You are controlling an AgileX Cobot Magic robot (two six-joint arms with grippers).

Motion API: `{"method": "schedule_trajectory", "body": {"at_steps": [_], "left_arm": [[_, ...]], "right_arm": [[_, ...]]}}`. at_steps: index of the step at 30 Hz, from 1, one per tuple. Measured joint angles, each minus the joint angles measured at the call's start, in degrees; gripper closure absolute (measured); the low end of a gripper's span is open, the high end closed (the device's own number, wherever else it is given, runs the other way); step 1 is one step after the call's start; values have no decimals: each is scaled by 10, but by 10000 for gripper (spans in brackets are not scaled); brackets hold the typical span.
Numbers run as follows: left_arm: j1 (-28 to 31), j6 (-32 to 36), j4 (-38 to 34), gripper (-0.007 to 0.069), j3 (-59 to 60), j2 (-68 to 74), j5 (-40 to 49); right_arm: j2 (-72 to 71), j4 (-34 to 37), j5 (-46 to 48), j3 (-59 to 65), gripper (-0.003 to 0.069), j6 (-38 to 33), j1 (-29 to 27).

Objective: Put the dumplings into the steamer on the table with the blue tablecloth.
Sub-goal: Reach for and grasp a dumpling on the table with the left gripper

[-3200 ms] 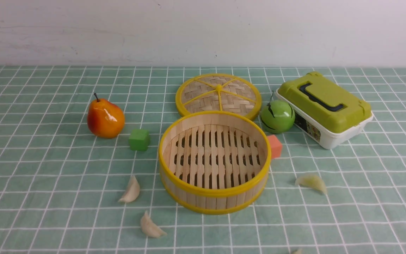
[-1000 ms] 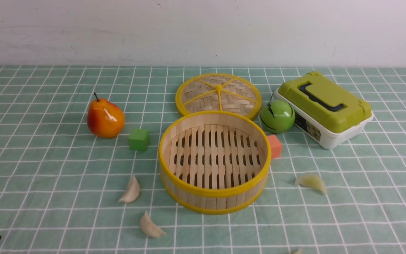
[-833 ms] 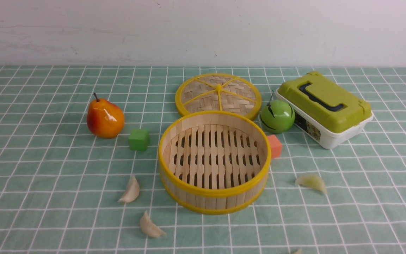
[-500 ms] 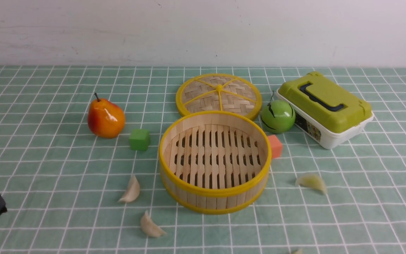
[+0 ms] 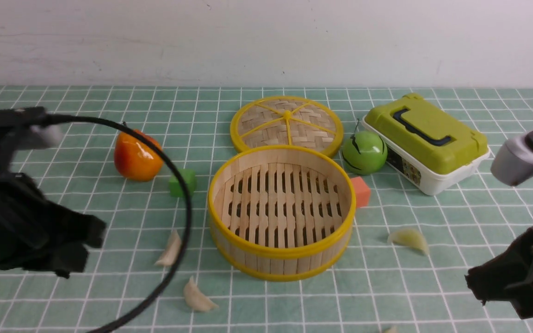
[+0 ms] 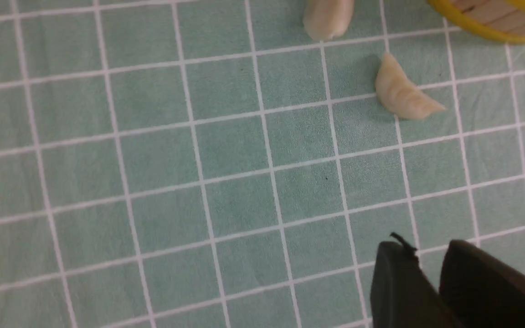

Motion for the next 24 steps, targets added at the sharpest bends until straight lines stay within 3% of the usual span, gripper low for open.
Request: {"method": "schedule_trajectory", "body": {"at_steps": [2, 3, 7, 10, 16, 22, 24], "left_arm": [[-24, -3, 16, 365, -13, 42, -11], [-38, -13, 24, 286, -25, 78, -24], [-48, -48, 37, 112, -65, 167, -50], [-41, -57, 48, 40, -100, 238, -61], [-8, -59, 51, 53, -158, 362, -87], [-3, -59, 43, 139, -173, 416, -145], [-8, -55, 40, 204, -173, 428, -148]], "right_arm": [[-1, -1, 0, 0, 676, -1, 1], [-3, -4, 0, 0, 676, 0, 1], [-13, -13, 1, 0, 673, -1, 1], [-19, -13, 3, 0, 671, -1, 1], [-21, -15, 15, -1, 669, -1, 1], [-21, -18, 16, -1, 662, -1, 1], [-21, -22, 16, -1, 661, -1, 1]]}}
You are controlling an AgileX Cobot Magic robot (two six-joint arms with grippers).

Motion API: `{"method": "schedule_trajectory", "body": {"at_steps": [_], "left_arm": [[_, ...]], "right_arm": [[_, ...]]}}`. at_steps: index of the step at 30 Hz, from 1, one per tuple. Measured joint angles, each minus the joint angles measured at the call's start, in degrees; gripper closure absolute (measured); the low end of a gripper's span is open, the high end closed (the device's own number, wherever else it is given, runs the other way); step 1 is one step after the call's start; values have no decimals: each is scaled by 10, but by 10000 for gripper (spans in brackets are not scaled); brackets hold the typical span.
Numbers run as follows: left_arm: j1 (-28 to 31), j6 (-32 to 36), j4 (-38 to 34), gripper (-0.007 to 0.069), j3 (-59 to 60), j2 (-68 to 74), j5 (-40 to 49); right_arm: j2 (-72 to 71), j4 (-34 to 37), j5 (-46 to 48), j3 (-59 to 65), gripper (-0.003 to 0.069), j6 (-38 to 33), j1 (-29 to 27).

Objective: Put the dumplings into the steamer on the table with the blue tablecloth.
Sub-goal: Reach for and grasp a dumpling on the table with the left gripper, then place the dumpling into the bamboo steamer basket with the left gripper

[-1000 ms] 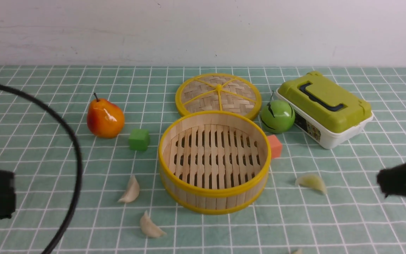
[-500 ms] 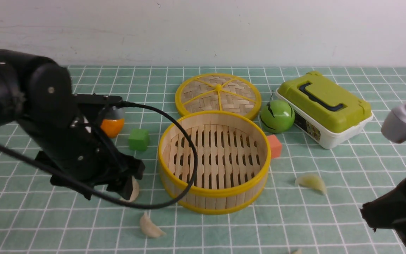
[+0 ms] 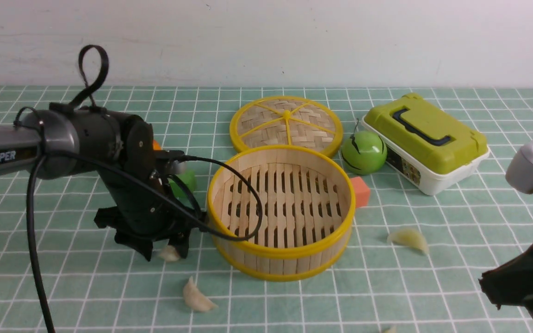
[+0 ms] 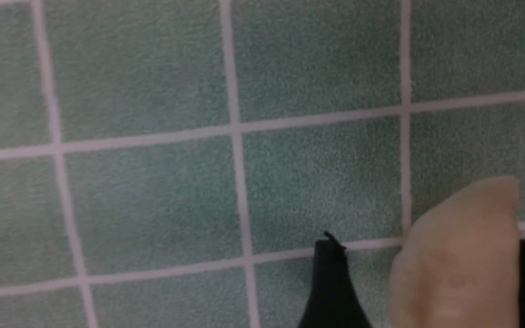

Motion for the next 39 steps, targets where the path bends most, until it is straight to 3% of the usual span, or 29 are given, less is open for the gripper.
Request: {"method": "schedule_trajectory", "body": {"at_steps": [3, 8, 12, 20, 23, 27, 32, 36, 39], "left_arm": [[-5, 7, 0, 340, -2, 0, 0], [-7, 13, -7, 343, -4, 0, 12], [-10, 13, -32, 343, -41, -39, 93], [-44, 13, -145, 343, -209, -78, 121], [-83, 12, -134, 343, -260, -37, 117], [-136, -43, -85, 343, -345, 67, 90], [-143, -109, -38, 343, -439, 177, 86], [-142, -116, -30, 337, -479, 227, 90], [-142, -116, -30, 258, -484, 233, 92]], "right_arm": [[0, -5, -1, 0, 659, 0, 0], [0, -6, -11, 0, 658, 0, 0], [0, -6, -13, 0, 656, 0, 0], [0, -6, -33, 0, 650, 0, 0], [0, -6, -33, 0, 650, 0, 0], [0, -6, -33, 0, 646, 0, 0], [0, -6, -28, 0, 640, 0, 0], [0, -8, -27, 0, 636, 0, 0], [0, -11, -27, 0, 633, 0, 0]]}}
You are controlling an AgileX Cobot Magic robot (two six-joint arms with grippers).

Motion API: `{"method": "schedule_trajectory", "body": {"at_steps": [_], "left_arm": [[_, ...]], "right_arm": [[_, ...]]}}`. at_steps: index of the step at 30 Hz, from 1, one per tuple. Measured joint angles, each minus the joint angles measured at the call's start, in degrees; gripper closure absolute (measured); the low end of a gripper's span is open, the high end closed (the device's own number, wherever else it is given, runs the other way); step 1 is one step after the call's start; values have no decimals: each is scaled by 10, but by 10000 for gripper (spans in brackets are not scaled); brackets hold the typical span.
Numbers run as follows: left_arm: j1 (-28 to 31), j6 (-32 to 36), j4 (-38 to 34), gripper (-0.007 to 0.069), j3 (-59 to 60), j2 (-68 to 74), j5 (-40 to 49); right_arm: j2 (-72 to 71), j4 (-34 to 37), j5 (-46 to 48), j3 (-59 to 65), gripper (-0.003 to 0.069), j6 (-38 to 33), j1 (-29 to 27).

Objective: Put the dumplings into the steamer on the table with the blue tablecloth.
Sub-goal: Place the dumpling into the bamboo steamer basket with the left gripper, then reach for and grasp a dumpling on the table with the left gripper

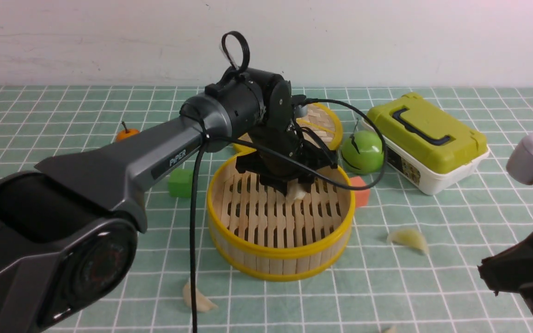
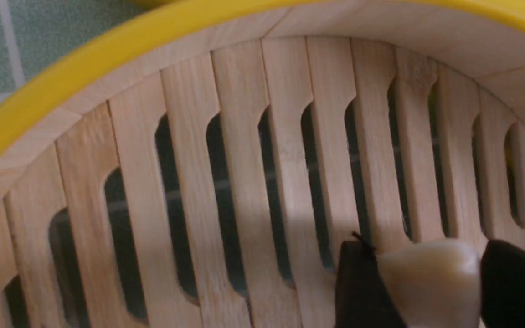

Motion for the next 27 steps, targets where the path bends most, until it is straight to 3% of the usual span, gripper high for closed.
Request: {"method": "schedule_trajectory", "body": {"at_steps": [4, 8, 14, 20, 23, 27], "left_arm": [[0, 3, 4, 112, -2, -15, 32], [0, 36, 25, 45, -2, -67, 93], [0, 71, 66, 71, 15, -220, 176], [0, 64, 99, 131, 190, -396, 182], [0, 26, 109, 149, 320, -473, 174], [0, -102, 114, 158, 536, -561, 57]], "right_arm": [[0, -4, -2, 0, 628, 0, 0], [0, -6, -6, 0, 626, 0, 0], [0, -4, -7, 0, 619, 0, 0], [0, 10, -8, 0, 618, 0, 0], [0, 12, -9, 0, 618, 0, 0], [0, 25, -9, 0, 617, 0, 0]]}}
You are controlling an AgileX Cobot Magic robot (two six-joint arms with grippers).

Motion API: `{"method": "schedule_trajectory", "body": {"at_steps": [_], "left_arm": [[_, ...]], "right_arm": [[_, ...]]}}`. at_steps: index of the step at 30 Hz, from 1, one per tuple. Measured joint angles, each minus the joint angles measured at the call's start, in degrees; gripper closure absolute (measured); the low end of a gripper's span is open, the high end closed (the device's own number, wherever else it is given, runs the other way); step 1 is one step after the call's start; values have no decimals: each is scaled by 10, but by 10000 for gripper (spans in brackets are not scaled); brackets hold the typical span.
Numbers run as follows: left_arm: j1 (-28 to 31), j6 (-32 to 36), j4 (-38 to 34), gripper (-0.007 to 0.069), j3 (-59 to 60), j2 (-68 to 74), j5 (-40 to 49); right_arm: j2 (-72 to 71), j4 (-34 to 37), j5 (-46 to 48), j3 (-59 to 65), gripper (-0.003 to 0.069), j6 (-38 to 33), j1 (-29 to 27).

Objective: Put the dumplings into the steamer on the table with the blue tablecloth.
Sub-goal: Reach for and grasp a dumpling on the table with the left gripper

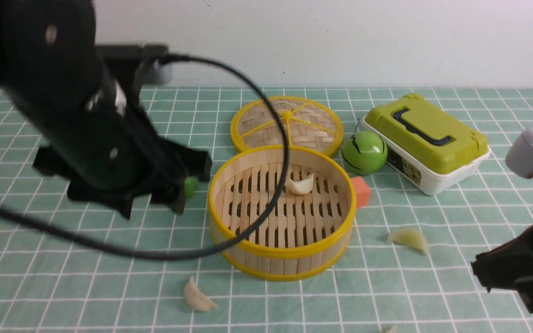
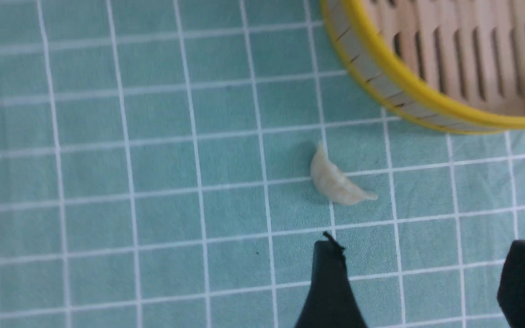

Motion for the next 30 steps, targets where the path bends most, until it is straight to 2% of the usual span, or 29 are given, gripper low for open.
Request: {"method": "schedule_trajectory", "body": {"at_steps": [4, 9, 14, 20, 24, 27, 29, 30], "left_arm": [[0, -138, 7, 158, 159, -6, -153], [0, -240, 38, 158, 219, 50, -277], [0, -266, 50, 158, 207, 130, -353], [0, -260, 50, 182, 167, 198, -317], [0, -185, 36, 330, 134, 207, -257], [0, -101, 6, 522, 82, 191, -187], [0, -45, -13, 624, 37, 170, -147], [0, -21, -19, 638, 16, 159, -134]], "right_arm": [[0, 14, 0, 0, 617, 0, 0], [0, 17, 0, 0, 617, 0, 0], [0, 17, 0, 0, 614, 0, 0], [0, 17, 4, 0, 608, -2, 0], [0, 17, 4, 0, 606, -8, 0], [0, 17, 4, 0, 602, -11, 0], [0, 17, 3, 0, 600, -11, 0], [0, 17, 3, 0, 599, -11, 0]]}}
